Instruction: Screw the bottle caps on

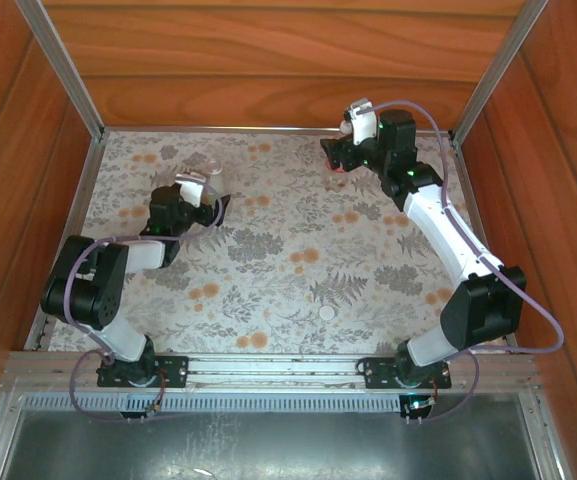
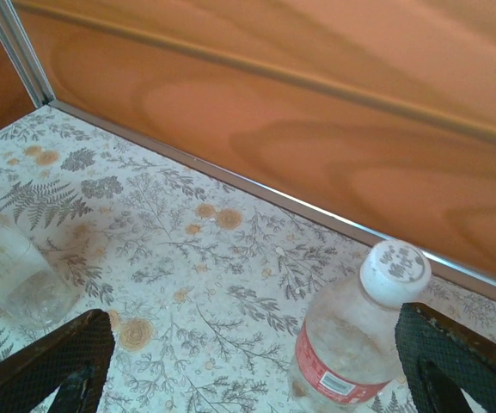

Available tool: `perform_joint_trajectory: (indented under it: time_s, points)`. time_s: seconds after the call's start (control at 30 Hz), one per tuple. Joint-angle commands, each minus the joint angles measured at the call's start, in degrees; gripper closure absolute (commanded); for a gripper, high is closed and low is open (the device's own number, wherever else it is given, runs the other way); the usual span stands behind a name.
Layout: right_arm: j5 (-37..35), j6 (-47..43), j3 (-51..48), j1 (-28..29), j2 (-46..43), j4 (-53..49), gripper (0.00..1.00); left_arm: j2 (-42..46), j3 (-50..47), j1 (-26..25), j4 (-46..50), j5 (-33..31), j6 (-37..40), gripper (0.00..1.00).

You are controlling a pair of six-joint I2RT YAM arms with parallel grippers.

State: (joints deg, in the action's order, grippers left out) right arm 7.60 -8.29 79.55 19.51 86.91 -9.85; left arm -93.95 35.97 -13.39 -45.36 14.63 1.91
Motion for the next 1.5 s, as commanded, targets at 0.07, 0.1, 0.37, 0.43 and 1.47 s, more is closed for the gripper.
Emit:
perform_joint_trajectory:
  time_s: [0.07,0.1,0.37,0.43,1.47]
  points:
    - [1.2,0.8,-0.8,0.3,-1.5,0.8,0.1,-3.7,3.4,0.3,-2.5,-3.0,0.5,0.0]
    - [1.3,0.9,-0.8,0.3,-1.5,0.8,0.1,-4.3,3.9,0.3,-2.4,-3.7,0.5,0.0]
    - [1.5,1.2,-0.8,0.3,-1.1,0.7,0.1,-9.5,8.0,0.2,-2.5,-3.3,1.5,0.02]
    - [1.7,1.3,-0.8,0.3,-1.1,0.7,0.11,-10.7,9.0,0.2,-2.5,-3.1,1.6,0.05]
    - [1.7,13.8,-13.8,0.3,-9.8,9.5,0.1,-8.1,6.6,-1.3,-2.4,27.4,9.0,0.4]
